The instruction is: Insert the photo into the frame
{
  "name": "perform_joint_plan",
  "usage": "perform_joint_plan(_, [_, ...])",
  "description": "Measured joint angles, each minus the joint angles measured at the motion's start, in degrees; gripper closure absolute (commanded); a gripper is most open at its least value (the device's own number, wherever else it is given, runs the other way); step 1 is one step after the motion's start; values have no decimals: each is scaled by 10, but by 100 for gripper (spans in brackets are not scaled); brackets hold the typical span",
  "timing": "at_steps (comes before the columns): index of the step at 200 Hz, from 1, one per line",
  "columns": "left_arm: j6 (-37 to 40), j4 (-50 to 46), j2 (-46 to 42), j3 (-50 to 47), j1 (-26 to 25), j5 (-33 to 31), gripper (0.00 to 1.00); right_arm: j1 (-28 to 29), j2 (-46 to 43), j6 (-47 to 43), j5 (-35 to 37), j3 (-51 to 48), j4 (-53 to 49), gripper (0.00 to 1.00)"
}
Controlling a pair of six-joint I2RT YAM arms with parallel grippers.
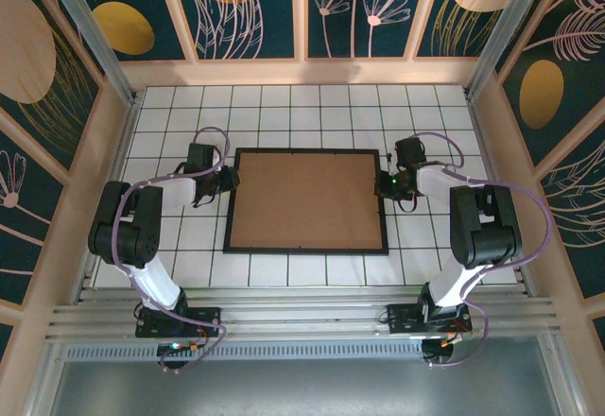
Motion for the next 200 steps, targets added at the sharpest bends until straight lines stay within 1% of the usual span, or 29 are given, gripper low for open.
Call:
perform_joint_plan(69, [5,5,3,-1,-8,-7,60,1,0,0,16,3,0,82])
perform_joint_plan(130, [16,7,5,-1,-35,-56,55,2,0,0,23,3,0,82])
perform_joint_plan(200, [22,8,12,3,-55,-101,53,3,0,0,25,3,0,82])
